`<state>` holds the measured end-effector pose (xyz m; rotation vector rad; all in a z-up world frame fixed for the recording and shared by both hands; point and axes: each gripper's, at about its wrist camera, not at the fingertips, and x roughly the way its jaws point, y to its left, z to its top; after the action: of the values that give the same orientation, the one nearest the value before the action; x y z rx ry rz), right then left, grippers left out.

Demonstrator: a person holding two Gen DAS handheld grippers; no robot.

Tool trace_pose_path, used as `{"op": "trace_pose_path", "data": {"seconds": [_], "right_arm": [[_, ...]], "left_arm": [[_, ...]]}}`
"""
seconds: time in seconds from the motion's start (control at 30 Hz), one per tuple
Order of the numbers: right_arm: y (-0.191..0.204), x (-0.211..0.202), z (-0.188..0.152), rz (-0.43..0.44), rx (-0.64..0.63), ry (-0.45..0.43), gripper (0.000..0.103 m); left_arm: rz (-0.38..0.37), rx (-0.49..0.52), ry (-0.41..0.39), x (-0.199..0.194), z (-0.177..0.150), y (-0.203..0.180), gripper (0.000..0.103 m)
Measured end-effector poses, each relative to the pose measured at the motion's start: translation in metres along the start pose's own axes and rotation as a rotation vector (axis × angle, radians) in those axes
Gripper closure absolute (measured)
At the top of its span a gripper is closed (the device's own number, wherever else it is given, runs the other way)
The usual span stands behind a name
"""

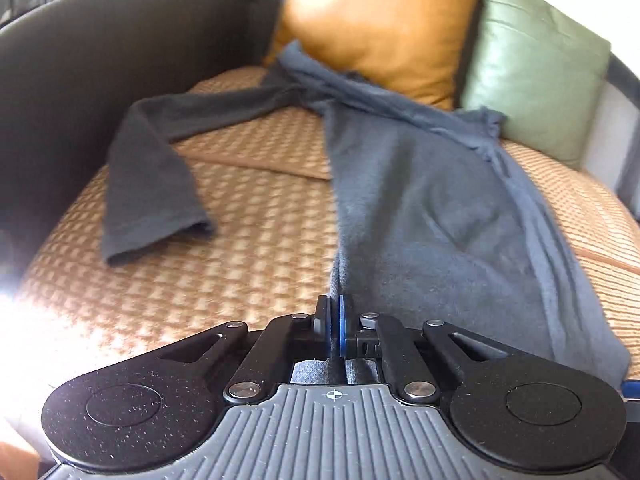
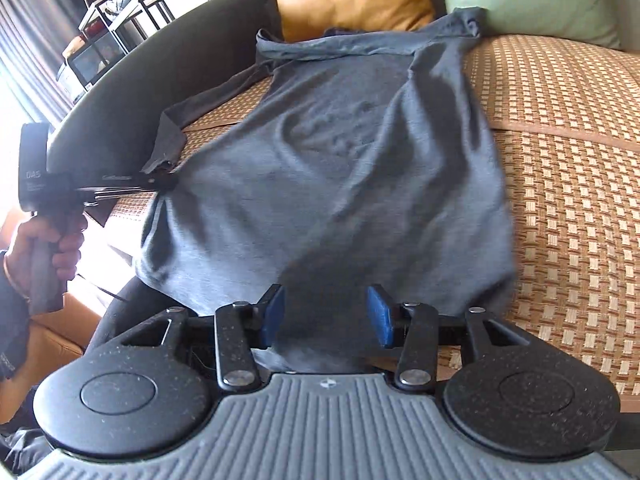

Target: Fold clothes

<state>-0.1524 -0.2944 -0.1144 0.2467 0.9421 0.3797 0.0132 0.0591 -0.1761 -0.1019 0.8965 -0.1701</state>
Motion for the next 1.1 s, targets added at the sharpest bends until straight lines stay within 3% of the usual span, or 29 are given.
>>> {"op": "trace_pose_path", "data": {"seconds": [0.07,0.1,0.17,0.23,0.37,0.47,0.53,0.77,0.93,1.1], "right_arm": [[-0.001,0.000,0.001,0.000,-0.001,-0.002,0.052],[-0.001,0.000,0.002,0.000,-0.002,-0.003,0.052],[-0.002,-0.003,0.007,0.001,-0.006,-0.012,0.052],[-0.003,-0.007,0.018,0.007,-0.015,-0.027,0.052],[0.003,-0.002,0.068,0.014,-0.074,-0.046,0.052],[0.021,0.012,0.123,0.034,-0.161,-0.066,0.052],[0.037,0.028,0.165,0.057,-0.218,-0.071,0.050],[0.099,0.146,0.323,0.127,-0.324,-0.017,0.044],[0.126,0.255,0.402,0.109,-0.276,0.029,0.044],[0.121,0.339,0.445,0.110,-0.071,0.043,0.044]], "left_arm": [[0.008,-0.004,0.039,0.007,0.000,0.003,0.099],[0.005,-0.001,0.057,0.009,0.000,0.003,0.078],[-0.016,0.000,0.021,0.001,0.003,0.003,0.072],[-0.032,-0.008,-0.036,-0.011,0.013,0.002,0.050],[-0.062,-0.022,-0.126,-0.017,0.045,-0.006,0.048],[-0.097,-0.040,-0.172,-0.006,0.063,-0.014,0.046],[-0.109,-0.060,-0.203,0.006,0.071,-0.018,0.039],[-0.233,-0.186,-0.215,0.047,0.080,-0.007,0.035],[-0.292,-0.156,-0.214,0.069,0.080,-0.003,0.035],[-0.300,-0.155,-0.202,0.086,0.073,0.009,0.034]]}}
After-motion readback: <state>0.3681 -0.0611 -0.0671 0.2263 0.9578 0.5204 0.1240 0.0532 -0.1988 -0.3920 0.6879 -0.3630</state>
